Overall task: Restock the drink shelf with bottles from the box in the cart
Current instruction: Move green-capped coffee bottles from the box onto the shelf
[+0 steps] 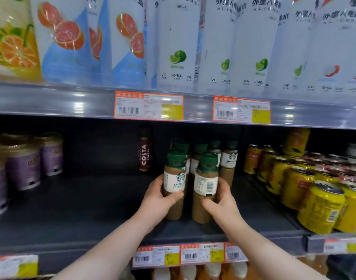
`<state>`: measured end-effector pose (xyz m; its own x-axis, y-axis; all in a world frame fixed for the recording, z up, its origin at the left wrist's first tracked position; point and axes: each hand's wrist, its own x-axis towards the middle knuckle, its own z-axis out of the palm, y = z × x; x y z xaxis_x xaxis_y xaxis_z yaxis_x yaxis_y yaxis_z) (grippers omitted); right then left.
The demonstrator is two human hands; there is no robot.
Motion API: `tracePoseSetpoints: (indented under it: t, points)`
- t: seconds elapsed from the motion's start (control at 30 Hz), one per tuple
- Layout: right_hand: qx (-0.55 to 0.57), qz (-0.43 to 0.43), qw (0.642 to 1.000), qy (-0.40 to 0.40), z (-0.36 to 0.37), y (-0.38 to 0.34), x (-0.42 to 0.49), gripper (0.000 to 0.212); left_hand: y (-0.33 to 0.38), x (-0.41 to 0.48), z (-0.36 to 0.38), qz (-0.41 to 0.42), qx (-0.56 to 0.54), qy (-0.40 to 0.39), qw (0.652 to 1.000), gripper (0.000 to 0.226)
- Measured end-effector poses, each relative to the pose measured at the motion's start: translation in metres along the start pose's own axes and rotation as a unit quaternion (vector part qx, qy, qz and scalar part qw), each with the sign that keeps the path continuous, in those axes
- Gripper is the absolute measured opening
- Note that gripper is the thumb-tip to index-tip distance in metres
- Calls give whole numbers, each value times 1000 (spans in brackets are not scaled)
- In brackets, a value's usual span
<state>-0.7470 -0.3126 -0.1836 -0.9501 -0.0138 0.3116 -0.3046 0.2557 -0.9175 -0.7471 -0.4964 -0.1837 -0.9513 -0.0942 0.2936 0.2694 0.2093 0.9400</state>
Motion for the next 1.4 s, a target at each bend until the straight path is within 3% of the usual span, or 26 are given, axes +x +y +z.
tracePoseSetpoints:
  t: [0.1, 0.23, 0.37, 0.53, 0.67, 0.8, 0.97, 1.4]
  points:
    - [-42, -4, 998, -36, -1, -2, 5, 69, -2, -4, 4, -4, 7, 20, 1000, 54]
    - [-67, -14, 998, -9, 1, 3, 11, 80, -4, -7, 6, -31, 26, 33, 999, 59]
    - [-29, 5, 998, -56, -2, 12, 19, 66, -4, -8, 6, -36, 65, 35, 997, 54]
    - [-47, -5, 999, -20, 2, 16, 20, 74, -4, -9, 6, -40, 82, 38, 995, 54]
    - [-50, 4, 998, -41, 2, 20, 23, 61, -5, -9, 6, -47, 84, 35, 995, 57]
    - [-68, 8, 997, -19, 3, 20, 24, 78, -6, -8, 6, -46, 94, 41, 994, 57]
    - [-52, 10, 998, -42, 1, 21, 26, 54, -5, -6, 8, -48, 99, 48, 993, 52]
    - [-99, 6, 995, -14, 3, 24, 23, 58, 0, 0, 26, -55, 114, 54, 991, 50]
